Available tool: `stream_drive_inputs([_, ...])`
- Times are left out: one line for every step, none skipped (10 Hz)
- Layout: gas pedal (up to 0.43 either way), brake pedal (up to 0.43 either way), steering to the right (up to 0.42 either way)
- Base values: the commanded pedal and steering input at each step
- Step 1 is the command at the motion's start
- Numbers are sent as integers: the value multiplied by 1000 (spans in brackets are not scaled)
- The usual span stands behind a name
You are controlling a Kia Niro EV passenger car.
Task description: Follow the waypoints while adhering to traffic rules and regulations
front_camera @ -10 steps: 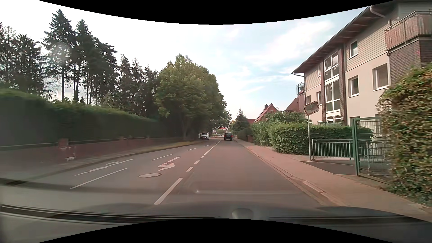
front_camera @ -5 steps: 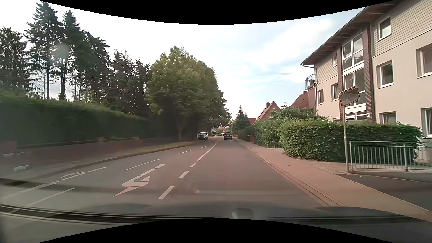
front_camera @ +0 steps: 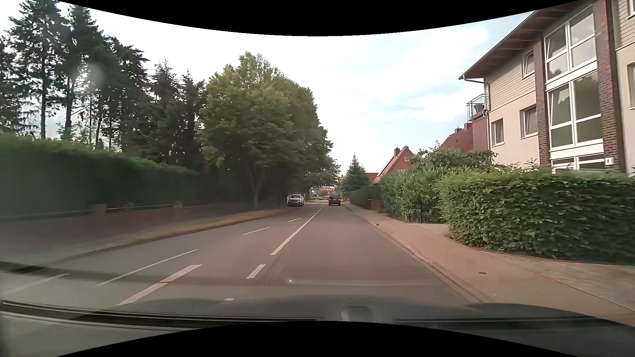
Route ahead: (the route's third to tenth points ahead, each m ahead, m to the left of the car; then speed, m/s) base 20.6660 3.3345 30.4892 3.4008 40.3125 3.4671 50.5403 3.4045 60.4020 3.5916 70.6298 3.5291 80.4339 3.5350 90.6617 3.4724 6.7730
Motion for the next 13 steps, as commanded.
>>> stream_drive_inputs([248,0,0])
stream_drive_inputs([248,0,0])
stream_drive_inputs([248,0,0])
stream_drive_inputs([248,0,-1])
stream_drive_inputs([248,0,-1])
stream_drive_inputs([248,0,-3])
stream_drive_inputs([248,0,-2])
stream_drive_inputs([248,0,-2])
stream_drive_inputs([248,0,-3])
stream_drive_inputs([248,0,-3])
stream_drive_inputs([248,0,-3])
stream_drive_inputs([248,0,-3])
stream_drive_inputs([240,0,-3])
